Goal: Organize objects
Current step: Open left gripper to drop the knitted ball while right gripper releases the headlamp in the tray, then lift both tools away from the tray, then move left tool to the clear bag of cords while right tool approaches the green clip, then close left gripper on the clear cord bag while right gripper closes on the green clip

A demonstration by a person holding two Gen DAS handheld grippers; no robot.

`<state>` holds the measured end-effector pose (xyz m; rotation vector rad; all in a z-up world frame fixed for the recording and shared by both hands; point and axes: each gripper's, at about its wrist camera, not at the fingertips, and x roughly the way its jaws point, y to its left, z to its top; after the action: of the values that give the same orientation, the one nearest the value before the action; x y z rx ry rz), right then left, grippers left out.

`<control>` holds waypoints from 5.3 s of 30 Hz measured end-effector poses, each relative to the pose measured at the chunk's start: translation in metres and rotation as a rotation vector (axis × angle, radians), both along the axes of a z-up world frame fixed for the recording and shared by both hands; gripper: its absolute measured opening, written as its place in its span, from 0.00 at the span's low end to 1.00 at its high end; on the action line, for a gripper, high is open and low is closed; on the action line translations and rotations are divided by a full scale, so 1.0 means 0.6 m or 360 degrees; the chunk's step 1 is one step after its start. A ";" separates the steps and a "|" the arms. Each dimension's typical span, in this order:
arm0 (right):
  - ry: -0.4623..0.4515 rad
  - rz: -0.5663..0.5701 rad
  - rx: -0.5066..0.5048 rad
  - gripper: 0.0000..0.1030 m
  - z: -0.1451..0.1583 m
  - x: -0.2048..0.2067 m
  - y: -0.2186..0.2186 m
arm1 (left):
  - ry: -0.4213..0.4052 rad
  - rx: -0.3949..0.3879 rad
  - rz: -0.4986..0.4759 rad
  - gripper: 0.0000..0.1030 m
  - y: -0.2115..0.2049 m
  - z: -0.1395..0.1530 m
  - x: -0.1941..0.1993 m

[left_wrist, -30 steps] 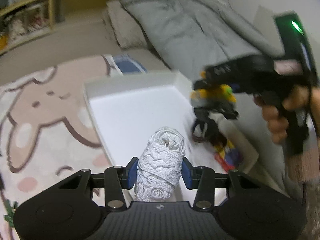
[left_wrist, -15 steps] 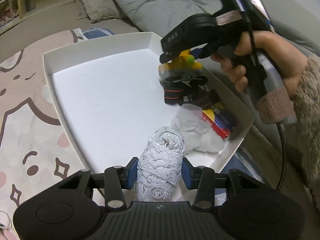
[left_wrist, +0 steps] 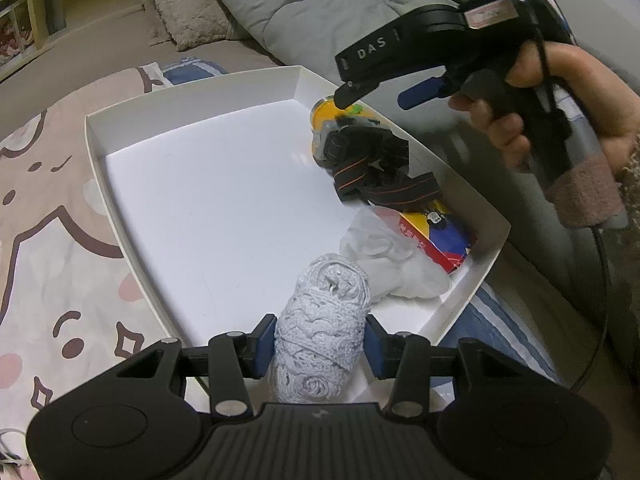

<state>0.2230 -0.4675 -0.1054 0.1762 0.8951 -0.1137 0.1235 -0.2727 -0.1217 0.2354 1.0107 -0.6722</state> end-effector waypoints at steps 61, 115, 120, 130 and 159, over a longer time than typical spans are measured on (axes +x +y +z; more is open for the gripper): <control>-0.0201 -0.0009 -0.0111 1.00 0.125 -0.358 0.055 | -0.0255 -0.0119 0.0434 0.99 0.139 0.142 -0.103; -0.0356 0.0472 0.0083 1.00 0.131 -0.169 0.453 | -0.0425 -0.0066 0.1539 1.00 0.644 0.183 -0.031; -0.0391 0.0531 0.0118 1.00 0.115 -0.159 0.489 | -0.0406 -0.0052 0.1697 1.00 0.690 0.176 -0.026; -0.0371 0.0600 0.0162 1.00 0.032 -0.159 0.530 | -0.0298 0.0080 0.2071 1.00 0.766 0.143 -0.001; -0.0287 0.1145 0.0026 0.70 -0.061 -0.186 0.612 | -0.0016 -0.0170 0.2241 0.89 0.816 -0.002 0.063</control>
<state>0.1114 -0.1004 -0.1418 -0.1261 0.7347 0.5705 0.1614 0.2168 -0.1227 -0.5534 0.8752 0.5612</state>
